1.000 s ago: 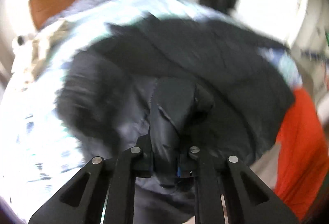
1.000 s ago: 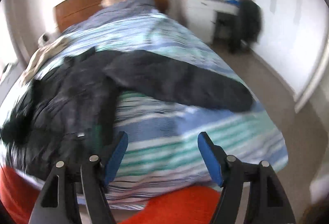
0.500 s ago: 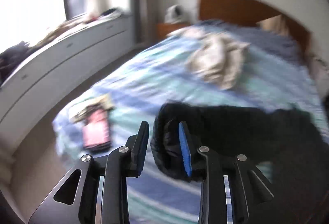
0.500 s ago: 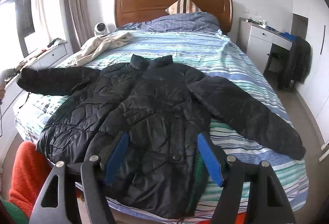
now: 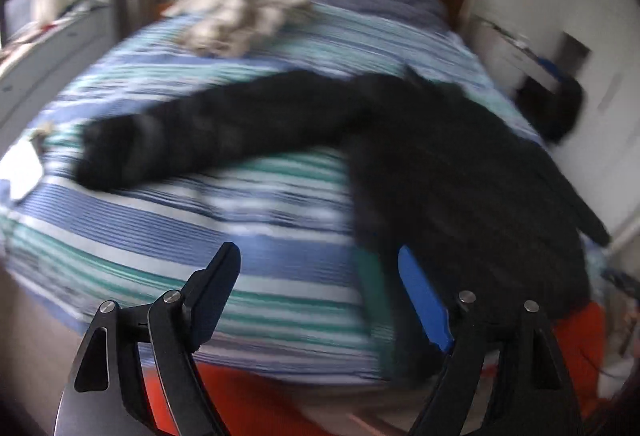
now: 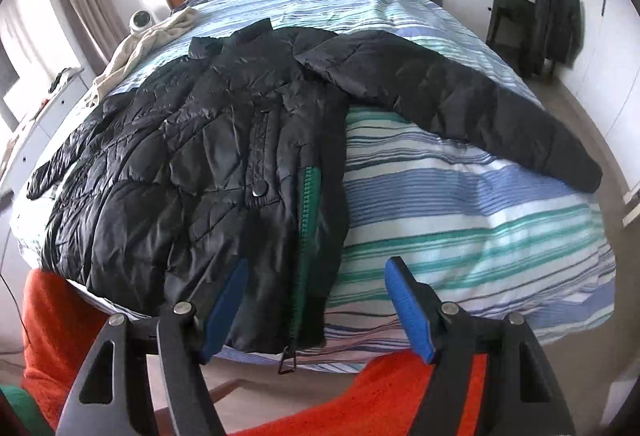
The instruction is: Fold large clothes
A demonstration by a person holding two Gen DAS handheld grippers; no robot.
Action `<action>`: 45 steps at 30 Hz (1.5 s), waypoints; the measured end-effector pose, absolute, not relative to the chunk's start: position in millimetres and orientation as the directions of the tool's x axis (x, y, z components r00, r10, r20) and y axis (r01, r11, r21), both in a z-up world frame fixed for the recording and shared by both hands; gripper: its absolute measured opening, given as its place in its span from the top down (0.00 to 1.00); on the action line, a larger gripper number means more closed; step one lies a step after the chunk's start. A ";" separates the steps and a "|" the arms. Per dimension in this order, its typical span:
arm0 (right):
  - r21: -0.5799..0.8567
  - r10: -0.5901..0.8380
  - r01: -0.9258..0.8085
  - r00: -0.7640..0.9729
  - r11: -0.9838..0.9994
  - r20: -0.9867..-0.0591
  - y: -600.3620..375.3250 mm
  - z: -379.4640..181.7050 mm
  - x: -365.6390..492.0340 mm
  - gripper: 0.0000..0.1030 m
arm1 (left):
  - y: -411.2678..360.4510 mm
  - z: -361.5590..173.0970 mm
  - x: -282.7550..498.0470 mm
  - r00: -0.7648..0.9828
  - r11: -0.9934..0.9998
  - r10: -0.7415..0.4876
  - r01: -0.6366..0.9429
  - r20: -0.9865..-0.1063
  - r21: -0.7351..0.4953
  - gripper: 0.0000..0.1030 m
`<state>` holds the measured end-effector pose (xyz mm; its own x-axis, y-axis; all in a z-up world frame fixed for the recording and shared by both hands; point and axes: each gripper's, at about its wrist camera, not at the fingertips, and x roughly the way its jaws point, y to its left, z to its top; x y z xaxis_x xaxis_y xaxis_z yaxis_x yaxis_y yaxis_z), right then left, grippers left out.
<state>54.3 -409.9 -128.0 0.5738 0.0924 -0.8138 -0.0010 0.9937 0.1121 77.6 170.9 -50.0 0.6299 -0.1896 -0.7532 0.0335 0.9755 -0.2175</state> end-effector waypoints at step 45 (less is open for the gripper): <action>-0.002 -0.074 0.104 0.689 0.995 -0.721 -353.2 -77.7 48.2 0.30 | -44.0 -169.6 253.7 0.574 0.970 -0.110 0.239 -0.812 0.038 0.00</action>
<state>48.2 -353.2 -77.7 0.6887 -0.0736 -0.7213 0.1041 0.9946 -0.0022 253.7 -44.0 -169.6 0.5736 -0.1095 -0.8118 0.2385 0.9704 0.0376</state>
